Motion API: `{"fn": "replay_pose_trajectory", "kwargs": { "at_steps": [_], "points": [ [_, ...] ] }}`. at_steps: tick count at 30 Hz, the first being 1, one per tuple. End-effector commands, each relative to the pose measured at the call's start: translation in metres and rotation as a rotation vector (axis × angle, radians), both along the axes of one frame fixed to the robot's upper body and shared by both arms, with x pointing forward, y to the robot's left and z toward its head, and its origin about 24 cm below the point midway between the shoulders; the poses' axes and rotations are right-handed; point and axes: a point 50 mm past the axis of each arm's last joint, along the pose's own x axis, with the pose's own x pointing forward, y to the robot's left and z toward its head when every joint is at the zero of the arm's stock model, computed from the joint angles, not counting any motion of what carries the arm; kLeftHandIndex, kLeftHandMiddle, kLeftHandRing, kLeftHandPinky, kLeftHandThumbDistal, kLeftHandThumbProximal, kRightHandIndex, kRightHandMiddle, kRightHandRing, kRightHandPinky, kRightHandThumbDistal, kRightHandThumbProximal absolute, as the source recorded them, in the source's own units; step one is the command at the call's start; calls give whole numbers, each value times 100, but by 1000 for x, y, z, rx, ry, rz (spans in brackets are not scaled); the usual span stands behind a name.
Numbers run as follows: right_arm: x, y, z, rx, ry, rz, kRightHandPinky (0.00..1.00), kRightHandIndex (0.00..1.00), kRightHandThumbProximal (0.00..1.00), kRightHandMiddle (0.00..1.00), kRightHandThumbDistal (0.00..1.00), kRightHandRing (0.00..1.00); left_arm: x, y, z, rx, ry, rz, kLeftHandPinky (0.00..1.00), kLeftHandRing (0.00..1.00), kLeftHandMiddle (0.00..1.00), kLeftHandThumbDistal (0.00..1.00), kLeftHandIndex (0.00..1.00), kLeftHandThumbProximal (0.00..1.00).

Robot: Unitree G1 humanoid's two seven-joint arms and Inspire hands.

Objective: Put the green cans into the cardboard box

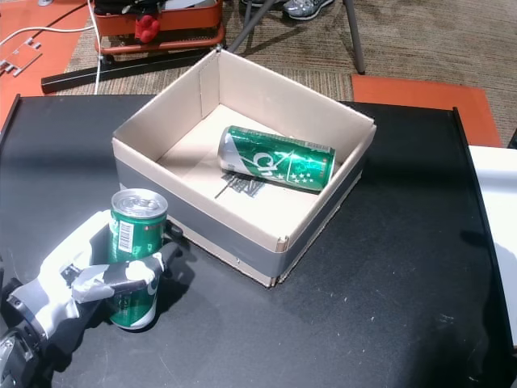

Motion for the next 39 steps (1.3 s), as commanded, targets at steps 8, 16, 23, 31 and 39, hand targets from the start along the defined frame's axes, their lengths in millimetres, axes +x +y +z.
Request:
{"fn": "replay_pose_trajectory", "kwargs": {
  "at_steps": [8,16,23,31,39],
  "points": [
    [1,1,1,-14,-7,-1,64,58,84,55,71,57,-5,-14,32,263,-459,-50,24,44,28,6,8,0],
    [3,2,1,-4,-4,0,64,56,82,54,71,56,-8,-20,41,549,-778,-109,39,57,46,14,28,0],
    [3,3,0,1,-8,7,65,57,82,54,67,57,-9,-20,39,690,-984,-128,29,59,50,22,28,0],
    [4,3,-2,14,-1,13,65,57,81,54,69,57,-7,-19,39,743,-1103,-153,21,58,51,31,26,0],
    [7,5,-2,5,-6,18,66,57,82,54,67,57,-2,-17,50,727,-1166,-146,20,57,46,18,22,0]
  ]
}}
